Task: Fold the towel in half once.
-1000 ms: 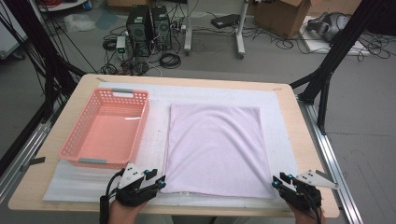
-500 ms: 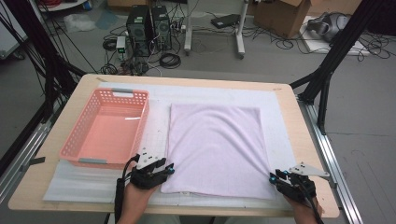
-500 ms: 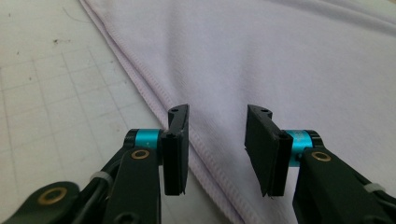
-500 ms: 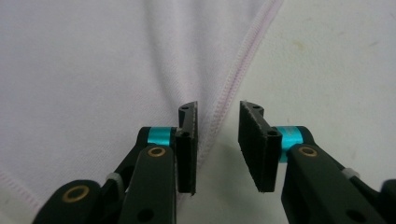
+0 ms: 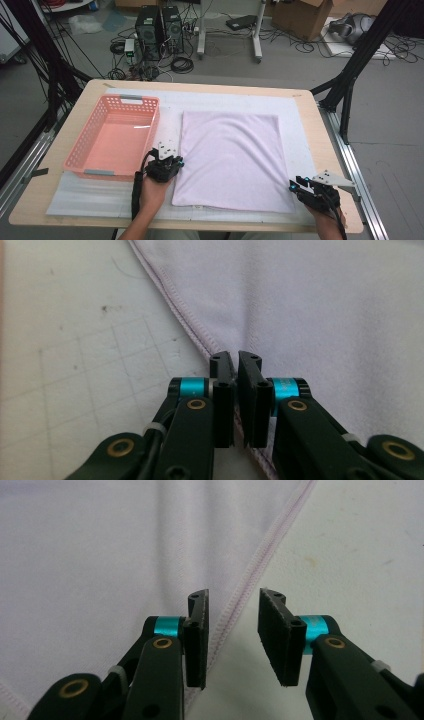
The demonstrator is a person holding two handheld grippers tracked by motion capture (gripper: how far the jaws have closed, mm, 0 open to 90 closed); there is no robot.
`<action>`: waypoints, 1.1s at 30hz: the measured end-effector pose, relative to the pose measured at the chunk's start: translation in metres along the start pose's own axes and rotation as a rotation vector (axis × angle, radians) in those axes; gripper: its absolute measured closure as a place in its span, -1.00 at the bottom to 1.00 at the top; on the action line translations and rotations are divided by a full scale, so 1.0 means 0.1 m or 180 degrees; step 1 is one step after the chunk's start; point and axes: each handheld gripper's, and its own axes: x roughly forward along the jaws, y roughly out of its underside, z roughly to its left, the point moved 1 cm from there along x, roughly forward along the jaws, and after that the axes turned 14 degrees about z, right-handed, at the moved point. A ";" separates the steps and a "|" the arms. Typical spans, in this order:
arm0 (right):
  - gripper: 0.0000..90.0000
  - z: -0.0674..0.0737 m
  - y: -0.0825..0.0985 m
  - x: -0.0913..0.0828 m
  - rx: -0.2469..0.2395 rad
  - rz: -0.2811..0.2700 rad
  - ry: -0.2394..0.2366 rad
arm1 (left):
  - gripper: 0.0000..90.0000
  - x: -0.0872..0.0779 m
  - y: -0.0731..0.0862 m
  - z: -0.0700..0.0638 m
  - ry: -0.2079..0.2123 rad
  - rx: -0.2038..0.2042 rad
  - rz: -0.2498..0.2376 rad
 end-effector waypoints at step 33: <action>-0.13 -0.15 0.03 -0.17 0.0313 -0.0343 0.0148 | -0.34 -0.26 0.07 -0.02 0.1256 0.0292 -0.1069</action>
